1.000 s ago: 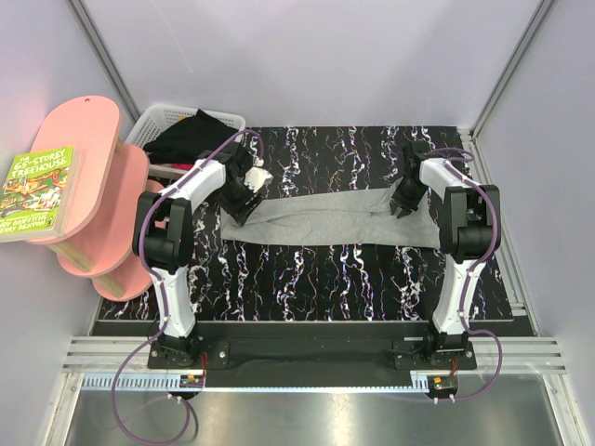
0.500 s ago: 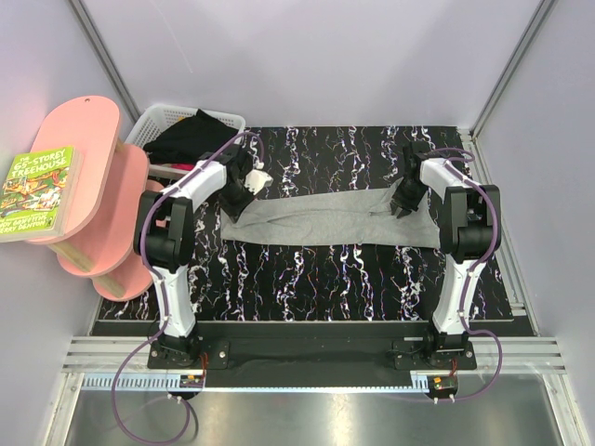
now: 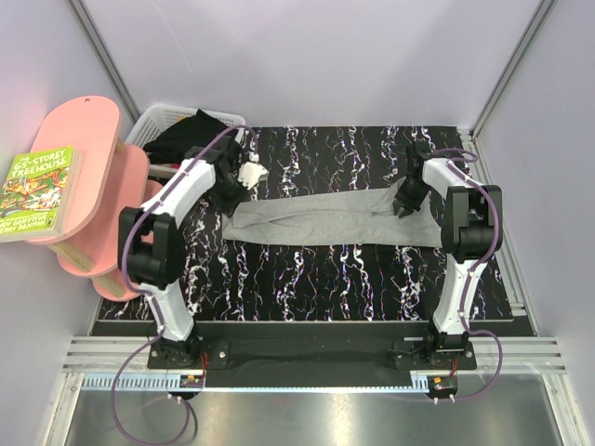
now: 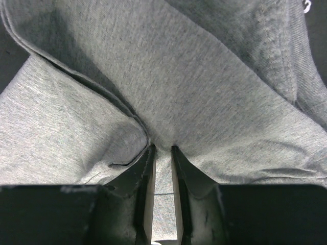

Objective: Fold and stack the t-shirts
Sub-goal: Fold the other side of the tshirt into a rectangle

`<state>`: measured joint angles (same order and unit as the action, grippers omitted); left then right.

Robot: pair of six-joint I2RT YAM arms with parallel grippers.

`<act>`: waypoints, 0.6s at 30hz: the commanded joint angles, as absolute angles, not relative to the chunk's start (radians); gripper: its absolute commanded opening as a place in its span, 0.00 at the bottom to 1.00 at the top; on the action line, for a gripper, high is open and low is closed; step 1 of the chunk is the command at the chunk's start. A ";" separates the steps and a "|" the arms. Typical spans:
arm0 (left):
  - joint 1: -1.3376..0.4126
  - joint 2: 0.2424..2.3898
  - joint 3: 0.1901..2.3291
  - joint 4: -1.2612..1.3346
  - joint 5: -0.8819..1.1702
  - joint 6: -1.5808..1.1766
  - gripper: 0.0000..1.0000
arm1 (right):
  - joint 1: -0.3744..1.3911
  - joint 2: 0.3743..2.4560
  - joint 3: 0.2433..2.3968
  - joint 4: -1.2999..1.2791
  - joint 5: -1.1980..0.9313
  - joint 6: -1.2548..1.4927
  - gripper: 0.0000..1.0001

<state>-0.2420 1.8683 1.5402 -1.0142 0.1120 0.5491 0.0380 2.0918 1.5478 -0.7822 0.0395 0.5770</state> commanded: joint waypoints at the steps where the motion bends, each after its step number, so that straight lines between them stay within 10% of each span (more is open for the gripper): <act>1: -0.236 1.747 1.565 -1.100 0.186 0.540 0.00 | 0.022 2.079 1.529 -0.773 0.071 0.561 0.24; 4: -0.236 1.718 1.526 -1.106 0.203 0.525 0.10 | 0.020 2.077 1.525 -0.770 0.064 0.563 0.24; 5: -0.236 1.730 1.516 -1.082 0.186 0.505 0.26 | 0.020 2.075 1.523 -0.767 0.060 0.563 0.25; 6: -0.236 1.744 1.491 -1.066 0.177 0.496 0.65 | 0.021 2.075 1.522 -0.762 0.052 0.563 0.25; 7: -0.236 1.762 1.488 -1.055 0.172 0.486 0.68 | 0.020 2.075 1.520 -0.761 0.048 0.566 0.25; 18: -0.235 1.997 1.559 -0.989 0.179 0.411 0.23 | 0.020 2.062 1.500 -0.747 0.038 0.568 0.24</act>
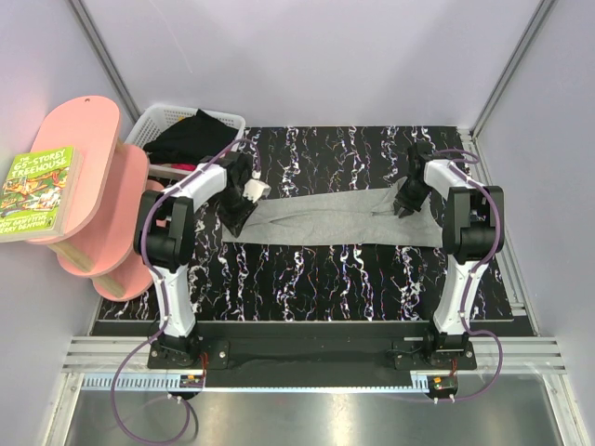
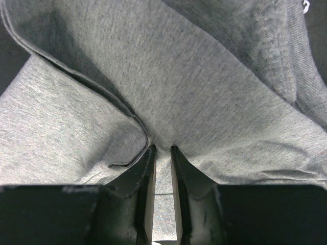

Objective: Fold and stack the t-shirts
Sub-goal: Fold the other side of the tshirt into a rectangle

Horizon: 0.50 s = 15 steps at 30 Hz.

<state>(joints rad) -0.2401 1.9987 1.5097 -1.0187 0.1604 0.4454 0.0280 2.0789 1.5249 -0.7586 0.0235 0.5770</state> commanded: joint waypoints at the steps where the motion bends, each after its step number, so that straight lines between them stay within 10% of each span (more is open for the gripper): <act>1: -0.235 2.002 1.562 -0.986 0.181 0.410 0.23 | 0.020 2.062 1.500 -0.747 0.038 0.568 0.24; 15: -0.235 1.948 1.551 -0.969 0.181 0.384 0.58 | 0.020 2.063 1.491 -0.738 0.025 0.563 0.24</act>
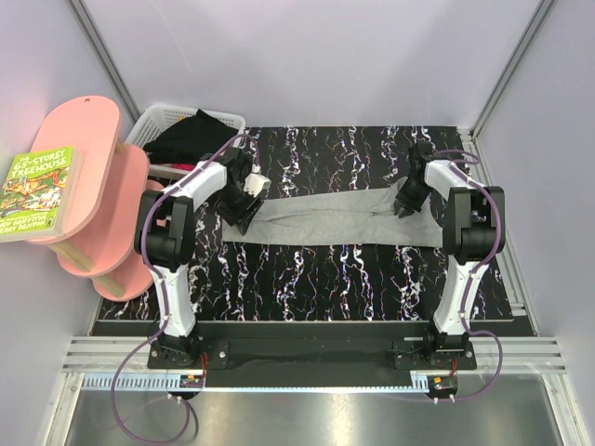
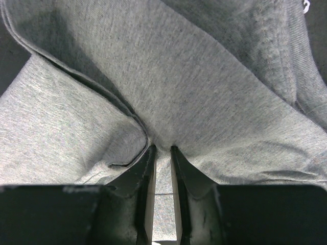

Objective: Fold and stack the t-shirts
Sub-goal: Fold the other side of the tshirt into a rectangle

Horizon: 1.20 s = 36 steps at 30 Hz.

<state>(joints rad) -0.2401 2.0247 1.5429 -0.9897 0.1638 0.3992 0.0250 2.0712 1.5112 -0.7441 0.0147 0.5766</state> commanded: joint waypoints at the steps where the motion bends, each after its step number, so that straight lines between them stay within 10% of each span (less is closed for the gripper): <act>1: -0.235 1.948 1.551 -0.966 0.179 0.383 0.58 | 0.020 2.065 1.493 -0.738 0.023 0.563 0.24; 36: -0.201 2.028 1.600 -0.930 0.196 0.354 0.54 | 0.020 2.063 1.494 -0.735 0.006 0.563 0.22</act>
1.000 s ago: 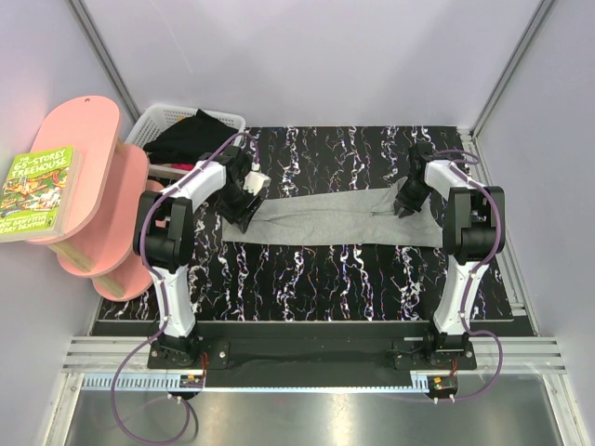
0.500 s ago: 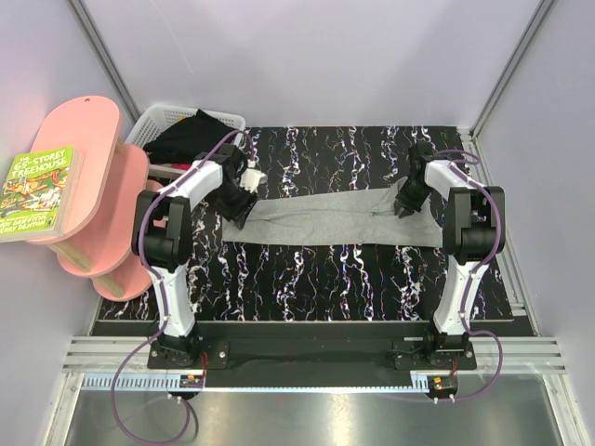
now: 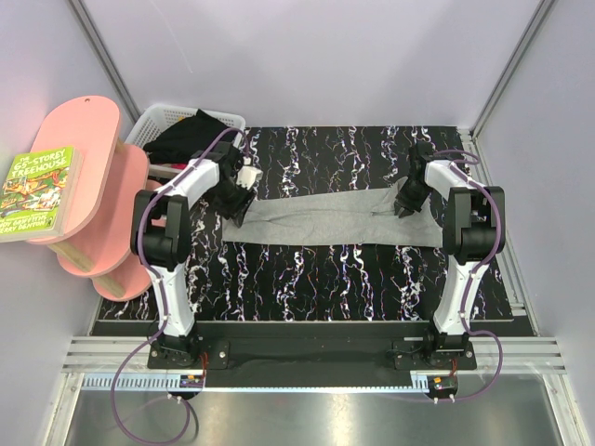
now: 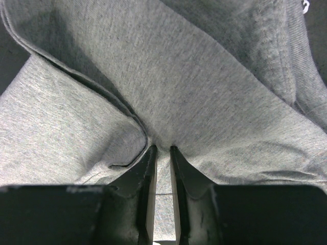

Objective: Fold and stack the t-shirts
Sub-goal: Fold the other side of the tshirt into a rectangle

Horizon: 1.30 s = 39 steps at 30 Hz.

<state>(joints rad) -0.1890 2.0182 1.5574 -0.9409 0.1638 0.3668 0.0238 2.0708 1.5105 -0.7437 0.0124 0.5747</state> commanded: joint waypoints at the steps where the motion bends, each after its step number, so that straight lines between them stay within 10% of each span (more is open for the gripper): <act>1: -0.202 2.029 1.601 -0.930 0.189 0.354 0.54 | 0.020 2.063 1.494 -0.735 0.005 0.561 0.22; 7: -0.206 2.051 1.623 -0.931 0.175 0.354 0.51 | 0.020 2.060 1.494 -0.736 0.006 0.560 0.22; 15: -0.206 2.065 1.657 -0.949 0.179 0.357 0.00 | 0.020 2.066 1.494 -0.732 0.006 0.560 0.22; 39: -0.273 1.568 1.310 -1.236 0.230 0.411 0.00 | 0.014 2.056 1.500 -0.732 0.011 0.558 0.19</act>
